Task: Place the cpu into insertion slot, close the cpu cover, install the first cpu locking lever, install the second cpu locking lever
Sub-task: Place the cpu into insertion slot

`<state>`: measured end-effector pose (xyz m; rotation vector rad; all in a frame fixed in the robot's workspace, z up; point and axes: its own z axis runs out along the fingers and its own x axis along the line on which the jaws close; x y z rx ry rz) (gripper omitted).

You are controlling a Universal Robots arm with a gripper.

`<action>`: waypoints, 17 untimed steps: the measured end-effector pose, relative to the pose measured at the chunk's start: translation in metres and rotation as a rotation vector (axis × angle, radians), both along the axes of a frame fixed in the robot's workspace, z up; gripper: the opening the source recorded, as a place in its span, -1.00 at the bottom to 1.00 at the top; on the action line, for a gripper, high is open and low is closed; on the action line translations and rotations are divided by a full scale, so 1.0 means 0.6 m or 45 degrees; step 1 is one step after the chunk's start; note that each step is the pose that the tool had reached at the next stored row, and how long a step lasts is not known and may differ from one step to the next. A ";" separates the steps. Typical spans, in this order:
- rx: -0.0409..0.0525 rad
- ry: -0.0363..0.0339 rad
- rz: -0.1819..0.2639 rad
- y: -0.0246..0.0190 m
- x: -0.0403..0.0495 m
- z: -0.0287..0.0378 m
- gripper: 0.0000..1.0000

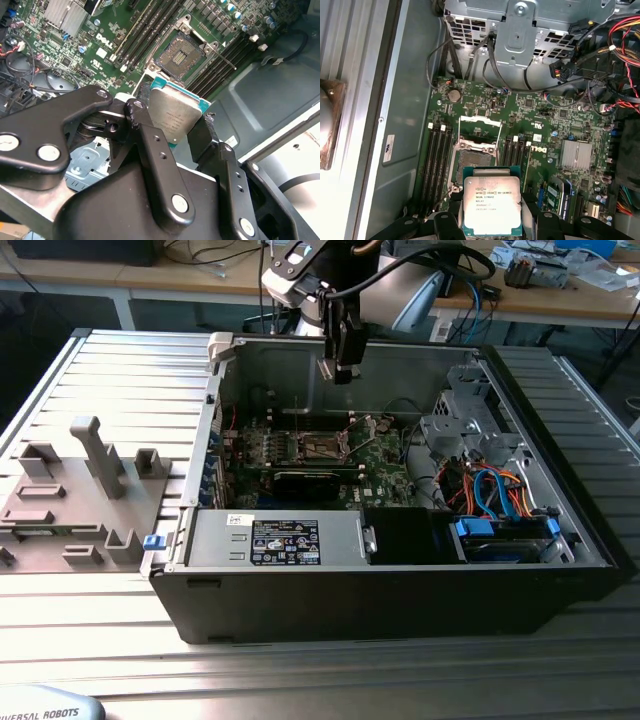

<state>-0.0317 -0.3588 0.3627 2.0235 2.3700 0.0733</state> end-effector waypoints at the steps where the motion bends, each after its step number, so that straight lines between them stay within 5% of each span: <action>1: 0.000 0.0000 0.000 0.0000 0.000 0.000 0.08; 17: 0.000 0.0000 -0.019 0.0000 0.000 0.000 0.08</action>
